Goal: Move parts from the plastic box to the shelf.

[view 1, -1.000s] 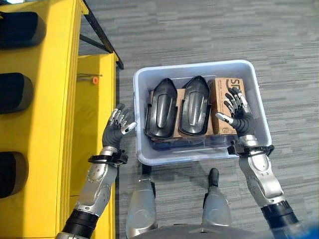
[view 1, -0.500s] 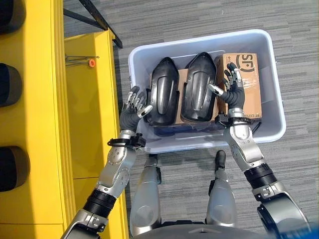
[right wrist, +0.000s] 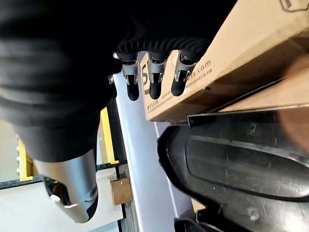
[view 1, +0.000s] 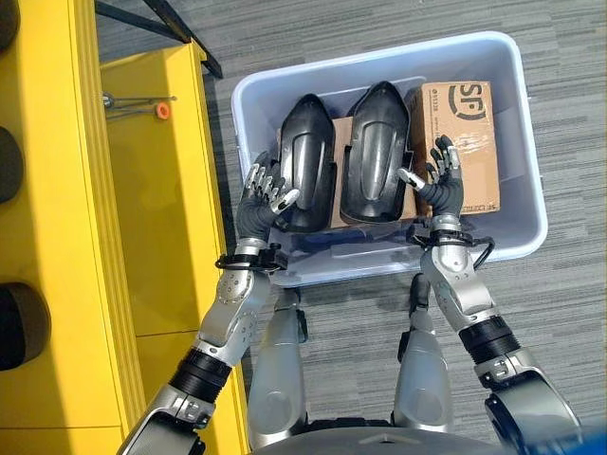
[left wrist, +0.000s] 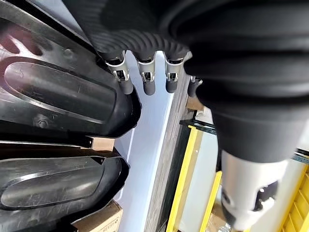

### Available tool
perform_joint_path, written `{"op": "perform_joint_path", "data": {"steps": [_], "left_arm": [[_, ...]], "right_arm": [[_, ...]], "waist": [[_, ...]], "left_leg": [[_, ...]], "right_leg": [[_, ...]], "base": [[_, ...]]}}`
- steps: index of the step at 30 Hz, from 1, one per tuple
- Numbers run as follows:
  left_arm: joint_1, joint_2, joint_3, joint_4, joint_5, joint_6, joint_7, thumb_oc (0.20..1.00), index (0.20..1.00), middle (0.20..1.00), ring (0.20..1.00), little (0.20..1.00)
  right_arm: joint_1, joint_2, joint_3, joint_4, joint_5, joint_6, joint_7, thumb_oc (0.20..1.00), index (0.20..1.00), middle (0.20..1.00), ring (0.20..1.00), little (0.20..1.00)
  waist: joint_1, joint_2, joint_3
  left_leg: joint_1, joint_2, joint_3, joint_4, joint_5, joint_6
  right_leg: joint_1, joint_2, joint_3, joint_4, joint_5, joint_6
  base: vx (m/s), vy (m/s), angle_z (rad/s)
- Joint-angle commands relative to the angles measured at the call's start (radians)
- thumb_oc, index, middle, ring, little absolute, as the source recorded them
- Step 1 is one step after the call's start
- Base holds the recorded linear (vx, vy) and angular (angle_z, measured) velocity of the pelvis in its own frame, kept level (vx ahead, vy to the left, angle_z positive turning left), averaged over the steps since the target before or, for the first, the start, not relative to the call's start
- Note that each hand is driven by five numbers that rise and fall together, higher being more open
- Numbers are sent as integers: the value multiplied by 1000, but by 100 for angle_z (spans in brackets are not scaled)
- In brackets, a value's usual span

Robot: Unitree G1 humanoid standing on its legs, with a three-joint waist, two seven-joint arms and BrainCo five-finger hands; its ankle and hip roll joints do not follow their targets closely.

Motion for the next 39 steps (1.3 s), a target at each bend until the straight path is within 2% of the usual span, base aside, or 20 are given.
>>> {"op": "perform_joint_path", "data": {"steps": [1,21,31,39], "left_arm": [[-15,0,29,-66,40,-54,3,1000,1000,1000,1000,1000],[-25,9,1,-81,31,-65,10,1000,1000,1000,1000,1000],[-44,15,-28,-76,8,-73,3,1000,1000,1000,1000,1000],[-44,14,-37,-83,2,-71,1,1000,1000,1000,1000,1000]], "right_arm": [[3,1,-35,-63,-47,-54,-9,1000,1000,1000,1000,1000],[-19,29,-6,76,-25,-50,-39,1000,1000,1000,1000,1000],[-132,14,-13,234,-33,-36,-82,1000,1000,1000,1000,1000],[-189,4,-4,294,-50,-24,-93,1000,1000,1000,1000,1000]], "waist": [[-2,13,-3],[-11,45,22],[3,76,35],[12,88,44]], "left_leg": [[15,58,7,33,1,2],[-15,49,24,33,-1,-1],[-26,47,29,17,9,-3],[-40,47,29,9,15,-3]], "right_leg": [[-76,-7,35,100,51,-16],[-126,-10,45,110,58,-15],[-163,-1,52,122,56,-17],[-183,4,52,130,53,-17]], "base": [[-21,3,-7],[-2,0,0],[-9,-9,-7],[0,0,0]]}}
